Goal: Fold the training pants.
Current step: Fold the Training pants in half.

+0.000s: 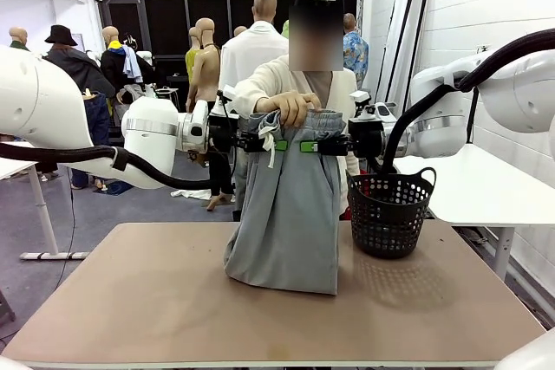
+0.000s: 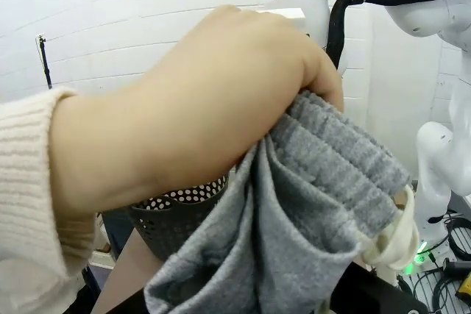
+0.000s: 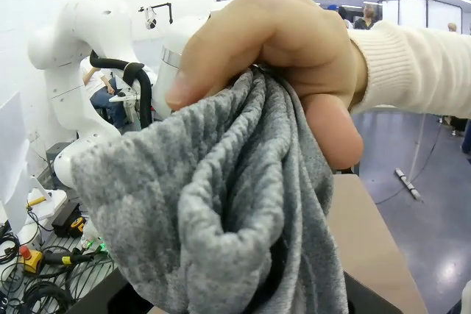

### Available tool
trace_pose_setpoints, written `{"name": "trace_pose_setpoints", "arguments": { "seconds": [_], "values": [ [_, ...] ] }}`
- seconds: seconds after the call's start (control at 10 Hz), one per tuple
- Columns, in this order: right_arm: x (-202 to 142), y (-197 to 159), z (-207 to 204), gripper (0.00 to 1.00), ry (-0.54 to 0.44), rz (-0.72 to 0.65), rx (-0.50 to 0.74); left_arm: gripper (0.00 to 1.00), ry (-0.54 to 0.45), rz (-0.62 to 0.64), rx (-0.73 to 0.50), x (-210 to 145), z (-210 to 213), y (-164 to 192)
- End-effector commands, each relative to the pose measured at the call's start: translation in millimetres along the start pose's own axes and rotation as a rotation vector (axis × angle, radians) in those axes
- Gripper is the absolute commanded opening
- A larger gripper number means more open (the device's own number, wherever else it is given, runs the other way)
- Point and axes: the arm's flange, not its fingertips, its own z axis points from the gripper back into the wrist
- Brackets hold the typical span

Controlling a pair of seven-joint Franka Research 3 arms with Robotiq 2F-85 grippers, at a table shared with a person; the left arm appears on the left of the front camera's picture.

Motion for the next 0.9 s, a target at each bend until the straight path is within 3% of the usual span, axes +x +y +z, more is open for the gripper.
{"name": "trace_pose_setpoints", "arguments": {
  "seconds": [0.0,0.8],
  "values": [
    [3.9,1.4,-1.7,0.0,-0.009,0.004,0.004,0.0,-0.028,-0.02,0.009,-0.9,1.8,-5.9],
    [3.9,1.4,-1.7,0.0,-0.009,0.004,0.004,0.0,-0.028,-0.02,0.009,-0.9,1.8,-5.9]
  ]
}}
